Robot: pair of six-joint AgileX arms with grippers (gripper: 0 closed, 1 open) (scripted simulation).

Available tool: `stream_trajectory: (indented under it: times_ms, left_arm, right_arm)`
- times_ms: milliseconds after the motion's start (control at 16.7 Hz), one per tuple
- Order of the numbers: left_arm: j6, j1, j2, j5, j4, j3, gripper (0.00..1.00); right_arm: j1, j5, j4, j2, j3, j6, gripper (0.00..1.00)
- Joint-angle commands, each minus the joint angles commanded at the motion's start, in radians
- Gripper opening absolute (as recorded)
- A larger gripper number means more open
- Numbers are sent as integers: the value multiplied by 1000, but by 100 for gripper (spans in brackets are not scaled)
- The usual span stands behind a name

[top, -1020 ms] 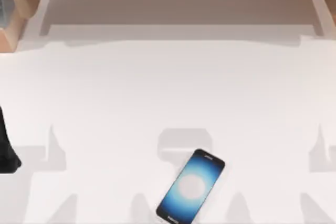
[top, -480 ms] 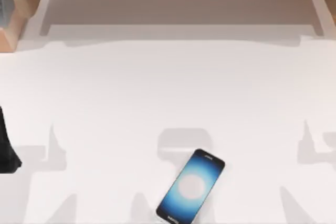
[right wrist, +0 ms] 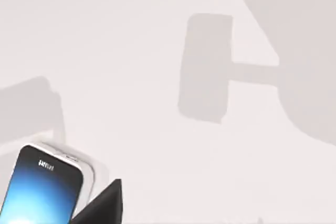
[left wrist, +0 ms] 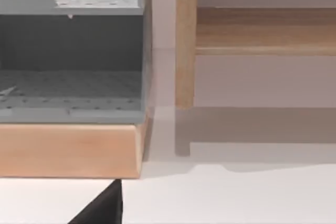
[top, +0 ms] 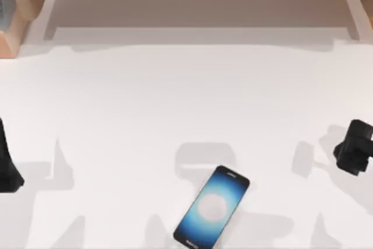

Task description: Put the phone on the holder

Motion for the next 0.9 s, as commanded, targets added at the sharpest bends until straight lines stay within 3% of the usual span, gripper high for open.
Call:
stream_trajectory:
  times_ms: [480, 900]
  left_arm:
    - [0, 0, 0, 0, 0, 0, 100]
    - [0, 0, 0, 0, 0, 0, 100]
  right_arm:
    - [309, 7, -413, 725, 448, 467, 100]
    - [499, 12, -511, 1022, 848, 727, 100]
